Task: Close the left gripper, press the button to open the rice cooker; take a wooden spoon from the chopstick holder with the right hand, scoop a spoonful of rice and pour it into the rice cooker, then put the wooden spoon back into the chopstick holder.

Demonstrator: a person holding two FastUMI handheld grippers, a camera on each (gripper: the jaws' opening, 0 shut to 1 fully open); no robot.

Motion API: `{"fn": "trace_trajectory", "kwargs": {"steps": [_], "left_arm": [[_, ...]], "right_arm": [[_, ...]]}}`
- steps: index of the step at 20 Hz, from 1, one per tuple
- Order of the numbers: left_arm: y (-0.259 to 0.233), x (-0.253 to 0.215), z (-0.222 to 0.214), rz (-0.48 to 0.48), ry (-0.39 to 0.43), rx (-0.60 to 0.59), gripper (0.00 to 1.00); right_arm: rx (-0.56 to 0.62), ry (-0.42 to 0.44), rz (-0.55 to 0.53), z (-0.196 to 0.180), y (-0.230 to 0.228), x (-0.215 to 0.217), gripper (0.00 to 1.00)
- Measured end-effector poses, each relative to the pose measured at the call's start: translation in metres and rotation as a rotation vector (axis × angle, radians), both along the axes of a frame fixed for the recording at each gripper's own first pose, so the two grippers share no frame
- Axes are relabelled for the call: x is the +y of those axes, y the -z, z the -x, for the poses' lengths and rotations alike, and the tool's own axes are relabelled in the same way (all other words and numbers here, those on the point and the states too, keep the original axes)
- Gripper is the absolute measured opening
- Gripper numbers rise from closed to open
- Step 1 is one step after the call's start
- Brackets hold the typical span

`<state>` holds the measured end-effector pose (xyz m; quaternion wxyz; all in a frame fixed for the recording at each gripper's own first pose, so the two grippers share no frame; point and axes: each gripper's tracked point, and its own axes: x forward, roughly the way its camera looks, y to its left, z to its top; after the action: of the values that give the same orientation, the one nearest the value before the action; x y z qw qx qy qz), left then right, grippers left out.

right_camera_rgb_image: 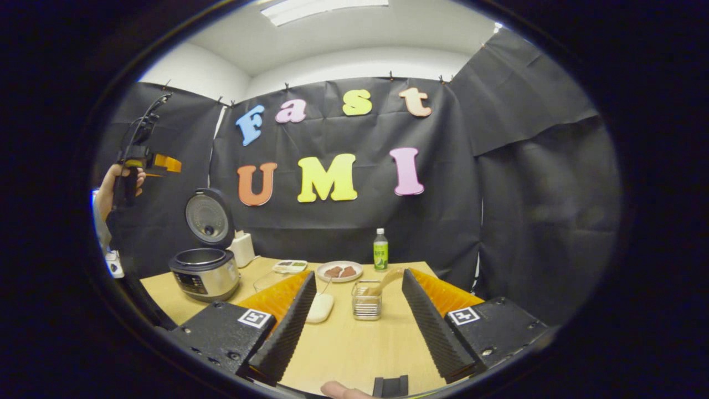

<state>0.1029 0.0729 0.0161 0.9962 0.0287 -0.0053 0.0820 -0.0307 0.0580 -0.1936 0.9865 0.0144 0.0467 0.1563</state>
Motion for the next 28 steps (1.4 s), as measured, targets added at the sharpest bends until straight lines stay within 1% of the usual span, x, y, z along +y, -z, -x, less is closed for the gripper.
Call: {"fn": "trace_trajectory", "kwargs": {"steps": [2, 3, 4, 5, 6, 7, 8, 9, 10, 11, 12, 13, 14, 15, 16, 17, 18, 19, 20, 21, 22, 23, 24, 25, 26, 27, 28], "left_arm": [[-0.006, 0.013, -0.030, -0.014, -0.022, -0.030, 0.96], [-0.007, 0.020, -0.044, -0.003, -0.034, -0.043, 0.96], [-0.005, 0.023, -0.060, 0.019, -0.031, -0.046, 0.95], [-0.004, 0.024, -0.074, 0.040, -0.017, -0.045, 0.95], [-0.007, 0.027, -0.087, 0.057, -0.011, -0.057, 0.96], [-0.009, 0.029, -0.101, 0.063, 0.004, -0.063, 0.96], [-0.009, 0.033, -0.117, 0.077, 0.012, -0.069, 1.00], [-0.009, 0.038, -0.130, 0.089, 0.007, -0.077, 0.89], [-0.007, 0.043, -0.143, 0.105, 0.006, -0.079, 0.96], [-0.004, 0.047, -0.155, 0.112, 0.007, -0.068, 0.96], [0.003, 0.053, -0.167, 0.110, -0.009, -0.051, 0.95], [0.009, 0.062, -0.177, 0.095, -0.033, -0.029, 0.94], [0.014, 0.069, -0.185, 0.077, -0.054, -0.012, 0.94], [0.016, 0.072, -0.191, 0.060, -0.060, 0.001, 0.84], [0.019, 0.075, -0.194, 0.042, -0.070, 0.018, 0.94], [0.023, 0.078, -0.199, 0.005, -0.087, 0.041, 0.94], [0.036, 0.080, -0.203, -0.027, -0.096, 0.088, 0.94], [0.036, 0.077, -0.200, -0.035, -0.095, 0.083, 0.83], [0.033, 0.075, -0.204, -0.005, -0.072, 0.091, 0.98], [0.038, 0.075, -0.201, -0.003, -0.091, 0.116, 0.86], [0.036, 0.075, -0.197, -0.011, -0.085, 0.116, 0.97], [0.038, 0.071, -0.193, -0.014, -0.086, 0.130, 0.99], [0.039, 0.070, -0.190, -0.010, -0.088, 0.135, 0.99], [0.041, 0.067, -0.187, -0.008, -0.088, 0.141, 1.00], [0.042, 0.064, -0.182, -0.005, -0.086, 0.141, 1.00], [0.044, 0.060, -0.176, -0.006, -0.080, 0.141, 1.00], [0.047, 0.058, -0.168, -0.005, -0.075, 0.138, 1.00]], "right_arm": [[0.007, -0.027, 0.001, 0.001, 0.007, 0.008, 1.00], [0.011, -0.044, 0.009, 0.001, 0.010, 0.010, 0.95], [0.012, -0.050, 0.021, -0.002, 0.012, 0.012, 0.95], [0.009, -0.057, 0.031, -0.005, 0.013, 0.014, 1.00], [0.003, -0.058, 0.034, -0.009, 0.012, 0.016, 0.95], [0.001, -0.055, 0.030, -0.013, 0.012, 0.017, 1.00], [0.006, -0.047, 0.018, -0.018, 0.013, 0.018, 0.95], [0.016, -0.038, 0.002, -0.022, 0.015, 0.019, 0.95], [0.025, -0.032, -0.011, -0.027, 0.017, 0.020, 0.95], [0.031, -0.030, -0.013, -0.030, 0.019, 0.022, 0.95], [0.030, -0.030, -0.010, -0.032, 0.021, 0.023, 0.95], [0.027, -0.026, -0.010, -0.034, 0.021, 0.023, 1.00], [0.025, -0.028, -0.013, -0.035, 0.021, 0.024, 1.00], [0.020, -0.032, -0.024, -0.035, 0.020, 0.026, 1.00], [0.015, -0.036, -0.032, -0.034, 0.018, 0.029, 1.00], [0.014, -0.033, -0.034, -0.034, 0.019, 0.029, 0.95], [0.010, -0.035, -0.036, -0.033, 0.019, 0.031, 1.00], [0.009, -0.040, -0.038, -0.031, 0.018, 0.034, 1.00], [0.008, -0.045, -0.044, -0.028, 0.017, 0.036, 1.00], [0.007, -0.053, -0.052, -0.024, 0.016, 0.037, 1.00], [0.007, -0.060, -0.058, -0.020, 0.015, 0.038, 1.00], [0.009, -0.055, -0.056, -0.018, 0.016, 0.035, 1.00], [0.015, -0.041, -0.052, -0.016, 0.018, 0.030, 1.00], [0.018, -0.032, -0.052, -0.013, 0.018, 0.027, 0.95], [0.018, -0.028, -0.057, -0.009, 0.017, 0.024, 1.00], [0.019, -0.027, -0.059, -0.004, 0.016, 0.024, 1.00], [0.021, -0.030, -0.059, 0.001, 0.016, 0.022, 0.95]]}}
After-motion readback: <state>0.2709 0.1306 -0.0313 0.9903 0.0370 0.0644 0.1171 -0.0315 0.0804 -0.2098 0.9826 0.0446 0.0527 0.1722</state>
